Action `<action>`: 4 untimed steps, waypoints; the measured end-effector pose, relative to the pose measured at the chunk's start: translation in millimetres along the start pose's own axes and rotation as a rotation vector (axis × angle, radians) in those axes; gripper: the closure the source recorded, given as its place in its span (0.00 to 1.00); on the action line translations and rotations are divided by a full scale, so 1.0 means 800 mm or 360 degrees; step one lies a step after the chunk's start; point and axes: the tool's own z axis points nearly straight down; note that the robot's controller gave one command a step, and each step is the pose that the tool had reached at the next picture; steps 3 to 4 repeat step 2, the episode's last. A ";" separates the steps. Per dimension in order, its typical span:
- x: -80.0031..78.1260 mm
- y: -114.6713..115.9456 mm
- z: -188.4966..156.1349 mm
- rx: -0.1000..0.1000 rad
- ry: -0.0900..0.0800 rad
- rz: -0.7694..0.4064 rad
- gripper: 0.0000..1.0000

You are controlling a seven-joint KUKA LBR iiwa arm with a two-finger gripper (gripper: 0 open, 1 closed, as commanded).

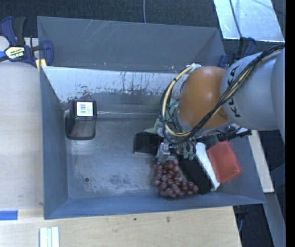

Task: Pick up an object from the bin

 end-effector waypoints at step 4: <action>0.000 0.000 0.000 0.0000 0.0000 0.0000 1.00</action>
Offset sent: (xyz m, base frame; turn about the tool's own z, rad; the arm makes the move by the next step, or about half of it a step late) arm 0.0000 0.0000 0.0000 0.0000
